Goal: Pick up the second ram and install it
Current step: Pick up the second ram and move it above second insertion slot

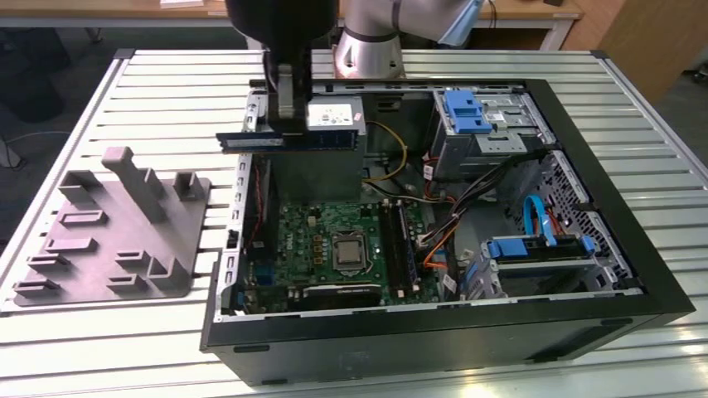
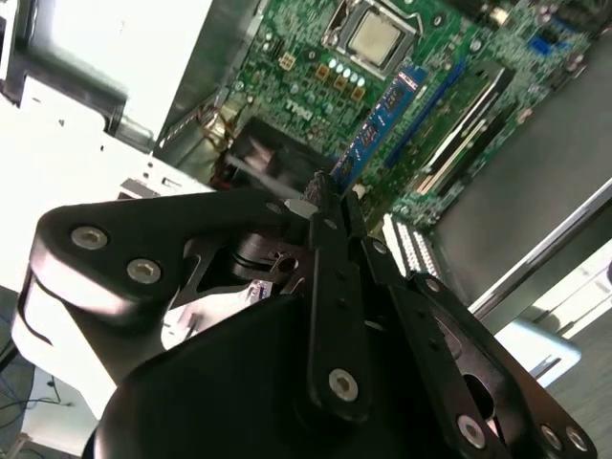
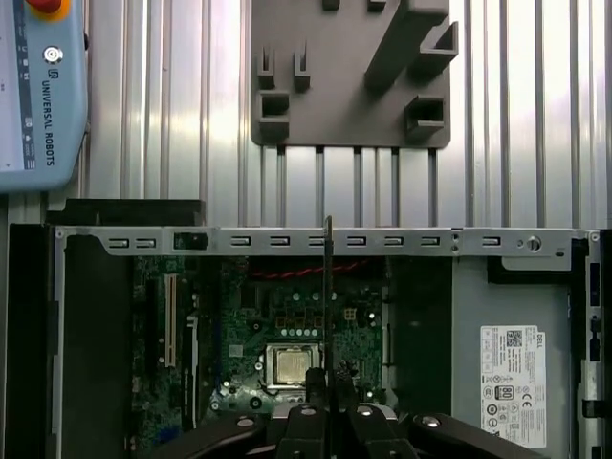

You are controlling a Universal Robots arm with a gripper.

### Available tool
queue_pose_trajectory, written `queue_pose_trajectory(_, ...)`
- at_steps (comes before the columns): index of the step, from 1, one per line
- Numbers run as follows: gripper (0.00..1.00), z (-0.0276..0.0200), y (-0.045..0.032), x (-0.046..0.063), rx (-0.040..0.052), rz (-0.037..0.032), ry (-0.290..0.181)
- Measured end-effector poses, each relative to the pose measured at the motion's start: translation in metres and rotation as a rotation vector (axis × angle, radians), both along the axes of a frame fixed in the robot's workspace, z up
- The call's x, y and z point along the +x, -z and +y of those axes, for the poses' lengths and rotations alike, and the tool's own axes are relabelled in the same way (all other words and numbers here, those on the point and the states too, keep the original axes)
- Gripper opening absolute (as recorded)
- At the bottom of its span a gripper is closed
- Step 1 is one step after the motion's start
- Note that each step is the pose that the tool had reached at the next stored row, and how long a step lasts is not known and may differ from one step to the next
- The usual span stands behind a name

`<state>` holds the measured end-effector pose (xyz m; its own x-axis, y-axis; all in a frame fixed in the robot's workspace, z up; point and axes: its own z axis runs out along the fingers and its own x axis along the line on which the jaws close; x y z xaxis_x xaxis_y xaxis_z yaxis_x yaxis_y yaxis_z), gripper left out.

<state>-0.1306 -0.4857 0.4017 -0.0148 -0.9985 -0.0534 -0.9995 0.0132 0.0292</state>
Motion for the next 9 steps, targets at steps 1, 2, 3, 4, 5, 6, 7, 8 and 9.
queue_pose_trajectory(1,0.14,0.0,0.0,0.003,0.0,0.0,0.0)
queue_pose_trajectory(2,0.14,0.0,0.0,0.006,-0.0001,0.0001,0.0)
queue_pose_trajectory(3,0.14,0.0,0.0,0.009,0.0,0.0,0.0)
queue_pose_trajectory(4,0.14,0.0,0.0,0.012,-0.0001,0.0001,0.0)
queue_pose_trajectory(5,0.14,0.0,0.0001,0.016,0.0,0.0001,0.0)
queue_pose_trajectory(6,0.14,0.0,0.0002,0.019,0.0001,0.0001,0.0)
queue_pose_trajectory(7,0.14,0.0,0.0004,0.023,0.0,0.0003,0.0)
queue_pose_trajectory(8,0.14,0.0,0.0008,0.028,0.0,0.0007,0.0)
queue_pose_trajectory(9,0.14,0.0,0.0015,0.032,0.0001,0.0011,0.0)
